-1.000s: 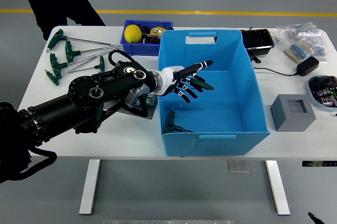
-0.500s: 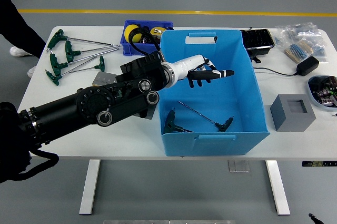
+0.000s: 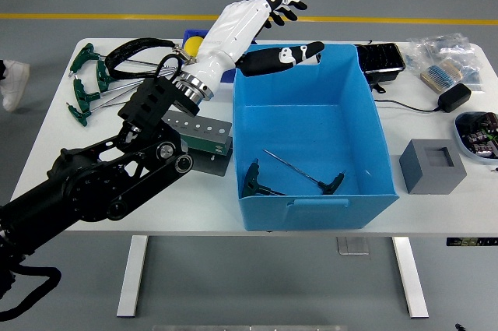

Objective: Lift tool from toolbox,place it in box,lift tool from toolbox,place it in box

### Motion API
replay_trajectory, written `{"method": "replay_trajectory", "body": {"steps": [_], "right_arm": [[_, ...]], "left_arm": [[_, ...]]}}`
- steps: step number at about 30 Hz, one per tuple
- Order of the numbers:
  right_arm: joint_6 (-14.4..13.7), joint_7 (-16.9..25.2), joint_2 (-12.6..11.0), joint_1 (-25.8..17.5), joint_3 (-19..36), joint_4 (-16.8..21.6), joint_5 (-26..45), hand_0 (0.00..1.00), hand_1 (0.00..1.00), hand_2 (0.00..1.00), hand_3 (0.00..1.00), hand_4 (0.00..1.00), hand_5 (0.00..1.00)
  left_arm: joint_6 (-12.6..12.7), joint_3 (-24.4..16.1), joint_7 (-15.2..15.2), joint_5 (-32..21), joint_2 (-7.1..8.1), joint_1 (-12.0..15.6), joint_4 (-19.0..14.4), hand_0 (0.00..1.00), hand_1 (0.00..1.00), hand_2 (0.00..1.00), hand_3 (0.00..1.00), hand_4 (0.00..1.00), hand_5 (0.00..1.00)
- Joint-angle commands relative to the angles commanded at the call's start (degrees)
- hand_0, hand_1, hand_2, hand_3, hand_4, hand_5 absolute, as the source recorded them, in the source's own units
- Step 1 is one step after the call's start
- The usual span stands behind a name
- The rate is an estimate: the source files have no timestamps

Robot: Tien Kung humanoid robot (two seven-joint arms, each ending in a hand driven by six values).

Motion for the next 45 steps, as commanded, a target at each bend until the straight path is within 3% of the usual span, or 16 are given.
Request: {"method": "replay_trajectory", "body": {"steps": [2,5,6,9,11,12,15,17,18,23,24,29,30,35,36,45], "right_arm": [[-0.02,0.29,0.38,-0.66,-0.54,-0.29,1.35,0.667,0.629,0.706,0.571,0.823,0.735],[0.05,0.66,0.68,-1.31,-1.21,-0.57,3.04,0.667,0.629,0.706,0.571,0.823,0.735],[0.07,0.84,0.74,-1.51,-1.59,-0.62,3.74,0.667,0.629,0.705,0.570,0.823,0.734],[0.11,1.08,1.00,-2.03,-2.13,-0.74,4.87,0.667,0.629,0.705,0.570,0.823,0.734],[0.13,1.07,1.11,-2.26,-2.15,-0.76,4.94,0.667,0.629,0.705,0.570,0.823,0.734],[0.13,1.04,1.15,-2.35,-2.11,-0.75,4.73,0.667,0.629,0.705,0.569,0.823,0.733],[0.11,0.99,1.25,-2.51,-2.05,-0.74,4.49,0.667,0.629,0.705,0.569,0.823,0.733],[0.08,0.92,1.36,-2.67,-1.95,-0.72,4.36,0.667,0.629,0.705,0.569,0.823,0.733],[0.07,0.87,1.39,-2.70,-1.86,-0.71,4.19,0.667,0.630,0.705,0.568,0.823,0.732],[0.01,0.73,1.49,-2.87,-1.48,-0.69,3.49,0.667,0.630,0.705,0.568,0.823,0.732],[0.01,0.72,1.50,-2.90,-1.43,-0.68,3.43,0.667,0.630,0.704,0.568,0.824,0.731],[-0.02,0.89,1.51,-2.96,-1.68,-0.69,3.78,0.667,0.630,0.704,0.568,0.824,0.731],[-0.01,0.91,1.50,-2.93,-1.71,-0.70,3.83,0.666,0.630,0.704,0.567,0.823,0.731],[0.04,1.10,1.44,-2.70,-2.17,-0.73,4.56,0.666,0.630,0.704,0.567,0.823,0.731],[0.04,1.12,1.42,-2.67,-2.23,-0.72,4.61,0.666,0.629,0.703,0.567,0.824,0.730],[0.01,1.07,1.42,-2.45,-2.17,-0.72,4.48,0.666,0.629,0.703,0.569,0.824,0.730]], "left_arm": [[0.24,-1.60,-2.98,2.10,3.06,3.89,-1.14,0.657,0.703,0.807,0.742,0.998,0.929],[1.74,-3.38,-4.45,3.58,6.83,8.86,-2.51,0.657,0.703,0.807,0.742,0.998,0.929],[2.50,-4.31,-5.28,3.88,8.19,10.73,-2.82,0.778,0.813,0.904,0.767,0.998,0.863],[5.46,-7.46,-9.52,2.41,11.04,15.83,-3.25,0.778,0.813,0.904,0.767,0.998,0.863],[6.95,-9.72,-12.90,1.67,11.96,19.27,-3.38,0.778,0.813,0.904,0.767,0.998,0.863],[7.62,-11.15,-14.06,1.40,11.98,20.90,-3.21,0.970,0.998,0.998,0.891,0.998,0.802],[8.89,-14.49,-15.54,1.42,11.28,24.29,-2.40,0.970,0.998,0.998,0.891,0.998,0.802],[9.07,-18.23,-16.01,4.32,9.50,27.02,-0.97,0.970,0.998,0.998,0.891,0.998,0.802],[9.53,-19.47,-16.26,5.44,8.95,27.77,-0.48,0.968,0.998,0.998,0.998,0.998,0.406],[11.73,-23.84,-17.62,6.90,6.98,30.60,1.32,0.968,0.998,0.998,0.998,0.998,0.406],[11.73,-24.62,-18.12,6.64,6.73,31.04,1.53,0.873,0.957,0.998,0.998,0.760,0.002],[11.73,-28.60,-20.89,5.20,5.18,32.96,2.30,0.873,0.957,0.998,0.998,0.760,0.002],[11.73,-29.08,-20.98,5.13,4.96,33.10,2.41,0.788,0.900,0.998,0.948,0.286,0.002],[11.73,-31.01,-22.46,2.20,3.86,33.57,2.91,0.788,0.900,0.998,0.948,0.286,0.002],[11.73,-31.04,-22.75,1.72,3.82,33.58,2.93,0.628,0.839,0.969,0.892,0.002,0.002],[11.73,-31.18,-25.21,-4.80,3.48,33.65,3.21,0.586,0.781,0.922,0.853,0.002,0.002]]}}
